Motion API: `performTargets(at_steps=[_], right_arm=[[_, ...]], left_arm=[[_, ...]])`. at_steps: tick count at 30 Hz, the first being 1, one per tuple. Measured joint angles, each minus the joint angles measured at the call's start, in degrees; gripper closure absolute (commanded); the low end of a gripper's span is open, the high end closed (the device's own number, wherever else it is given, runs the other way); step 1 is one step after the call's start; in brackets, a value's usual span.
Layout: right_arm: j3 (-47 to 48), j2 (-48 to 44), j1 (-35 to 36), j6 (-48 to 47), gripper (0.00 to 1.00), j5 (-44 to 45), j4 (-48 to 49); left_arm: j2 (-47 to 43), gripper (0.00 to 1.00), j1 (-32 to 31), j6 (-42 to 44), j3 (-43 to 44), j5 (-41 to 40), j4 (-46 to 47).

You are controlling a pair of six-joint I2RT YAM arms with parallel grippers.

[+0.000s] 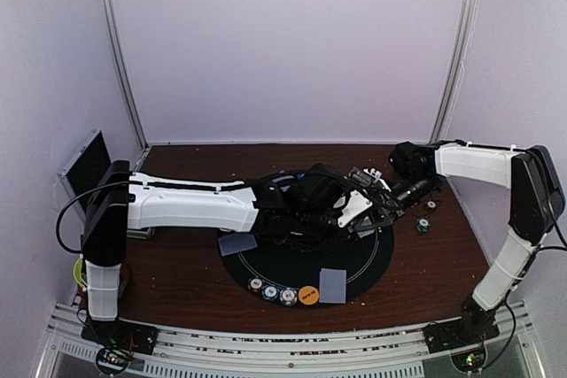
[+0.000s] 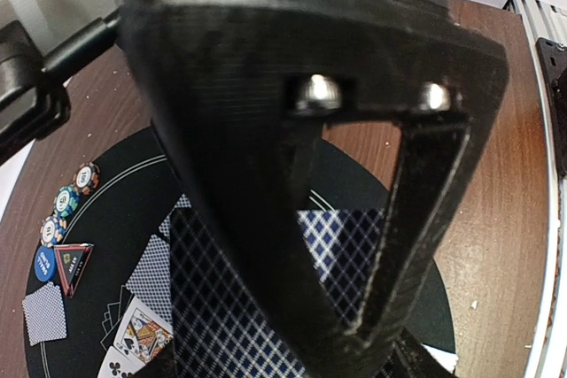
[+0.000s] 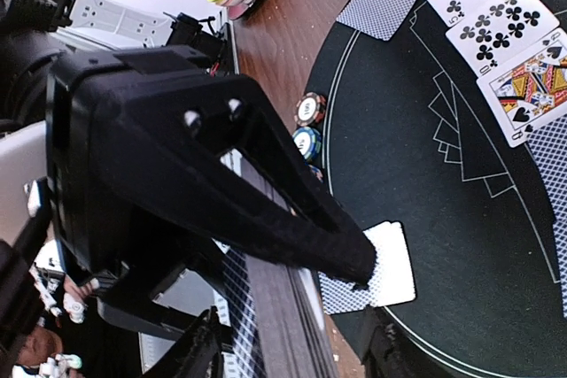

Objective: Distribute texas hold em gaming equipment
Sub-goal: Pick up the poker card from the face-down deck piles, then place the poker card at the center of the board.

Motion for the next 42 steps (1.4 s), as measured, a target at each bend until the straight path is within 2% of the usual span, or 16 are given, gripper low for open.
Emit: performTargets(at_steps=[2, 5, 7, 8, 10, 12, 13, 19, 24, 33, 42], right_arm=[[0.9, 0.5, 0.3, -1.7, 0.62, -0.6, -1.6], [1.6, 0.8, 0.3, -3.6, 0.85, -1.4, -3.2], [1.7, 0.9, 0.1, -4.0, 0.97, -1.2, -3.7], [1.7, 1.1, 0.0, -3.8, 1.0, -1.5, -4.5], [1.9, 1.3, 0.0, -3.9, 1.0, -2.4, -5.7], [2.0, 1.3, 0.1, -5.1, 1.0, -2.8, -6.3], [2.1, 1.4, 0.2, -5.6, 1.0, -2.8, -6.8], [2.5, 2.4, -1.2, -7.6, 1.0, -2.8, -9.0], [2.4, 2.8, -8.2, -6.3, 1.0, -2.8, -8.6], [-0.7, 6.9, -23.7, 2.4, 1.0, 0.6, -1.7], [-4.4, 7.2, -25.8, 18.3, 1.0, 11.0, 14.4]], left_arm=[[0.0, 0.41, 0.0, 0.0, 0.0, 0.0, 0.0], [0.0, 0.41, 0.0, 0.0, 0.0, 0.0, 0.2], [0.0, 0.37, 0.0, 0.2, 0.0, 0.0, 0.3], [-0.1, 0.33, -0.2, 0.5, 0.0, 0.0, 0.3], [-0.1, 0.21, -0.5, 0.9, -0.2, -0.4, 0.3], [-0.1, 0.03, -0.5, 1.1, -0.4, -0.3, 0.3], [-0.1, 0.02, -0.5, 1.0, -0.4, -0.3, 0.4], [-0.9, 0.02, -0.5, 0.4, -3.0, -1.3, 2.4], [-5.9, 0.02, -0.5, -0.9, -10.4, -2.9, 2.9], [-25.3, 0.02, 0.4, -7.6, -23.6, -11.8, 2.0], [-44.5, 0.02, 1.0, -17.2, -34.2, -23.9, -3.2]])
